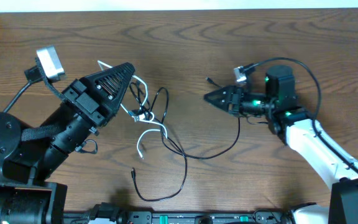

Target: Untangle cables

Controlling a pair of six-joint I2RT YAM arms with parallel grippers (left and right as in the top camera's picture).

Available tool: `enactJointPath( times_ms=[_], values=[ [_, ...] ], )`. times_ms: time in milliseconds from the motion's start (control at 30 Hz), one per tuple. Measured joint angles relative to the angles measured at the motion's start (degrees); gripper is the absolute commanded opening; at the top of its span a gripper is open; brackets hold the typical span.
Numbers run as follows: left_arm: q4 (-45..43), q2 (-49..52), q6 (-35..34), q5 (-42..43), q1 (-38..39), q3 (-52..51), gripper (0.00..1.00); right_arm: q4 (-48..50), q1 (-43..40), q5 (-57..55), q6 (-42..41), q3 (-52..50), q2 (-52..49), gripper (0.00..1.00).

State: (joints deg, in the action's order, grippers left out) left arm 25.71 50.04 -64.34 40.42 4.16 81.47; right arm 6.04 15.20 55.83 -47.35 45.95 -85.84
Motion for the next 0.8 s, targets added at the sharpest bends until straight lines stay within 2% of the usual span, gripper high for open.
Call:
enactJointPath(
  times_ms=[167,267,433,700,800],
  values=[
    [1.5,0.1,0.0,0.0,0.0,0.0,0.07,10.7,6.0,2.0,-4.7,0.0,0.0,0.86],
    [2.2,0.1,0.0,0.0,0.0,0.0,0.08,14.9,9.8,0.7,-7.6,0.0,0.1,0.86],
    [2.8,0.1,0.0,0.0,0.1,0.0,0.07,15.9,13.9,-3.3,-12.0,0.0,0.1,0.84],
    [4.1,0.2,0.0,0.2,0.1,0.0,0.08,19.3,15.9,-8.1,-16.7,0.0,0.1,0.80],
    [4.5,0.5,0.0,0.6,0.1,0.0,0.07,19.6,17.2,-11.0,-18.6,0.0,0.1,0.73]
  ],
)
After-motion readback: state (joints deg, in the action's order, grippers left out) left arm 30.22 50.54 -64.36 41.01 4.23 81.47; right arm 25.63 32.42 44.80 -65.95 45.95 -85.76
